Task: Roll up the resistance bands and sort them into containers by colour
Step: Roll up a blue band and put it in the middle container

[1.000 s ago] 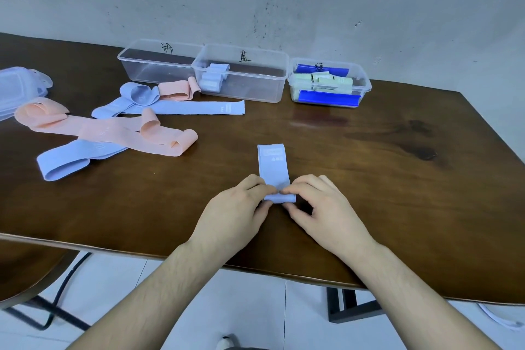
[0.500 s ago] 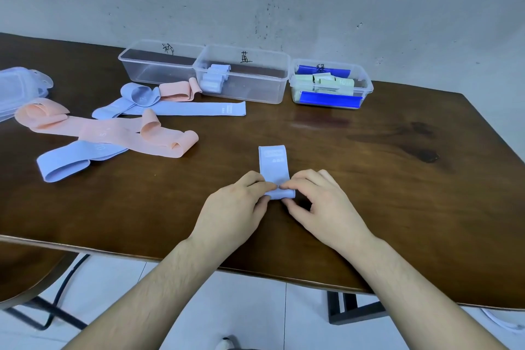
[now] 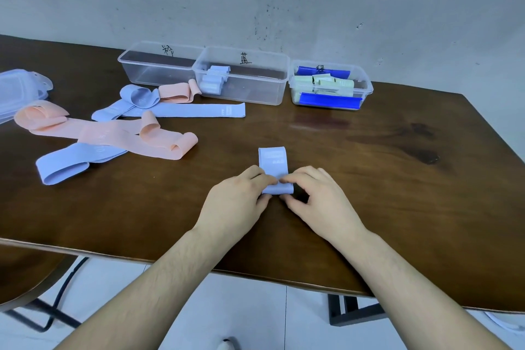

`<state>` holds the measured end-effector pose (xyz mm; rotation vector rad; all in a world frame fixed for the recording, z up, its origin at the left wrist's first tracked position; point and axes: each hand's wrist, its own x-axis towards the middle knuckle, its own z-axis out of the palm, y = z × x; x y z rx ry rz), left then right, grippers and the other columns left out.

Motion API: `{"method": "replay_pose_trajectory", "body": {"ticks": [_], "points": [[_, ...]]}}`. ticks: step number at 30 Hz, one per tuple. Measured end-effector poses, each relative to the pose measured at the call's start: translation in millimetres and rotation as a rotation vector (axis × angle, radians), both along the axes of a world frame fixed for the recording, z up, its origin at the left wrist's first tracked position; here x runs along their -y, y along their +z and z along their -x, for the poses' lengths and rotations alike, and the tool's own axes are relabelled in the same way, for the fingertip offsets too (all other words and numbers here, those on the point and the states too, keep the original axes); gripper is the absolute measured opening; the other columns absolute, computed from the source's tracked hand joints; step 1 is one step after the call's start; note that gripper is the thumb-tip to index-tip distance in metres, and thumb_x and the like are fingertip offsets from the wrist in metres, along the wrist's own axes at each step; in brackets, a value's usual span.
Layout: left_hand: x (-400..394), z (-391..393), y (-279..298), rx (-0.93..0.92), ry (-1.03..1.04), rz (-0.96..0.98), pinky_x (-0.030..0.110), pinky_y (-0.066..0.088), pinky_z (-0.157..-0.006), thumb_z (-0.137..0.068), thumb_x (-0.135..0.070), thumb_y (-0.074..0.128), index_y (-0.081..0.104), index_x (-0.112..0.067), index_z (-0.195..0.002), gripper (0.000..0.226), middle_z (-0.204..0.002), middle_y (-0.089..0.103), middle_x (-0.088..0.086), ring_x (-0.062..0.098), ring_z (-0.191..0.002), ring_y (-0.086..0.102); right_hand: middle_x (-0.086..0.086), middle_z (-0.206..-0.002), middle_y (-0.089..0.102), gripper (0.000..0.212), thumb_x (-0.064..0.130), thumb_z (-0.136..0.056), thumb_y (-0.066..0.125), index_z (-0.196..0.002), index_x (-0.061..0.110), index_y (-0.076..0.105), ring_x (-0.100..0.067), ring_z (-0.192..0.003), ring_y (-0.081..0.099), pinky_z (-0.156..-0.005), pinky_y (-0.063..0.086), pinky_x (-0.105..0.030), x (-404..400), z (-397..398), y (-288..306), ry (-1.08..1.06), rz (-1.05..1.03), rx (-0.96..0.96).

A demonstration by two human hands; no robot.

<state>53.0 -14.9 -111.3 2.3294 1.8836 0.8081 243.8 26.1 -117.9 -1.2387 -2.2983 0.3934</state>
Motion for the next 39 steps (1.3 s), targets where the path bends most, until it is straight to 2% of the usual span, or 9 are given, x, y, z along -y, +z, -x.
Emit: {"method": "replay_pose_trajectory", "body": {"ticks": [6,11,18,22,26,28,32,36,39], "points": [[11.0,1.6,3.4,-0.006,-0.052,-0.018,0.028,0.051,-0.051,-0.087,-0.026,0.072,0.072,-0.026,-0.108,0.021,-0.101,0.065,-0.011,0.013,-0.065,0.062,0.014,-0.108,0.061,0.027,0.030,-0.092,0.070,-0.118,0.026,0.070,-0.006,-0.095,0.049,-0.085,0.043,-0.021,8.9,-9.6,9.4,0.066,-0.008,0.044],[38.1,-1.6,2.0,0.003,-0.127,-0.062,0.020,0.042,-0.047,-0.082,-0.025,0.077,0.073,-0.025,-0.099,0.018,-0.094,0.067,-0.013,0.010,-0.058,0.058,0.020,-0.105,0.058,0.026,0.037,-0.092,0.066,-0.116,0.029,0.070,-0.004,-0.095,0.048,-0.084,0.040,-0.016,35.3,-24.8,7.8,0.092,0.010,0.045],[52.5,-7.2,-0.3,0.038,-0.130,-0.033,0.012,0.037,-0.053,-0.082,-0.027,0.077,0.074,-0.025,-0.099,0.018,-0.098,0.068,-0.015,0.008,-0.060,0.060,0.021,-0.102,0.060,0.031,0.045,-0.090,0.061,-0.114,0.030,0.073,-0.004,-0.095,0.049,-0.083,0.046,-0.021,48.0,-31.2,4.7,0.101,0.023,0.007],[49.4,-9.3,-1.6,0.064,-0.094,-0.001,0.002,0.023,-0.054,-0.084,-0.026,0.076,0.073,-0.024,-0.104,0.021,-0.103,0.063,-0.016,0.005,-0.058,0.044,0.023,-0.106,0.056,0.035,0.046,-0.090,0.061,-0.121,0.031,0.070,-0.006,-0.099,0.048,-0.084,0.046,-0.020,46.8,-31.3,5.6,0.081,0.020,-0.018],[46.9,-10.5,-3.5,0.047,-0.064,-0.015,0.008,0.024,-0.050,-0.089,-0.029,0.068,0.073,-0.022,-0.109,0.021,-0.103,0.060,-0.015,0.003,-0.056,0.033,0.025,-0.109,0.056,0.029,0.040,-0.088,0.065,-0.117,0.035,0.068,-0.008,-0.100,0.050,-0.085,0.045,-0.020,46.7,-30.5,5.4,0.106,0.020,-0.034],[45.6,-10.6,-3.7,0.053,-0.054,-0.005,0.013,0.030,-0.048,-0.090,-0.032,0.061,0.072,-0.023,-0.111,0.026,-0.103,0.060,-0.016,0.002,-0.054,0.036,0.025,-0.109,0.055,0.027,0.039,-0.088,0.066,-0.114,0.033,0.068,-0.006,-0.098,0.050,-0.085,0.046,-0.021,44.2,-30.1,3.5,0.106,0.024,-0.034],[43.5,-10.0,-2.8,0.077,-0.078,0.012,0.017,0.037,-0.046,-0.090,-0.029,0.069,0.066,-0.024,-0.118,0.028,-0.110,0.058,-0.014,0.007,-0.054,0.046,0.024,-0.110,0.057,0.026,0.035,-0.089,0.068,-0.116,0.032,0.069,-0.006,-0.100,0.052,-0.086,0.046,-0.022,36.8,-28.4,2.0,0.094,0.050,-0.021],[41.2,-10.5,-2.3,0.069,-0.095,0.018,0.015,0.033,-0.048,-0.085,-0.022,0.075,0.069,-0.025,-0.110,0.026,-0.107,0.059,-0.015,0.005,-0.055,0.034,0.024,-0.109,0.058,0.028,0.038,-0.090,0.066,-0.118,0.033,0.069,-0.006,-0.101,0.052,-0.088,0.047,-0.024,33.7,-27.1,1.1,0.084,0.070,-0.033],[38.0,-9.0,-2.3,0.067,-0.084,0.040,0.009,0.026,-0.048,-0.086,-0.022,0.074,0.070,-0.026,-0.110,0.025,-0.106,0.060,-0.016,0.003,-0.056,0.037,0.024,-0.111,0.056,0.032,0.039,-0.090,0.065,-0.121,0.033,0.068,-0.006,-0.102,0.050,-0.090,0.046,-0.024,33.9,-26.0,1.1,0.077,0.043,-0.023]]}}
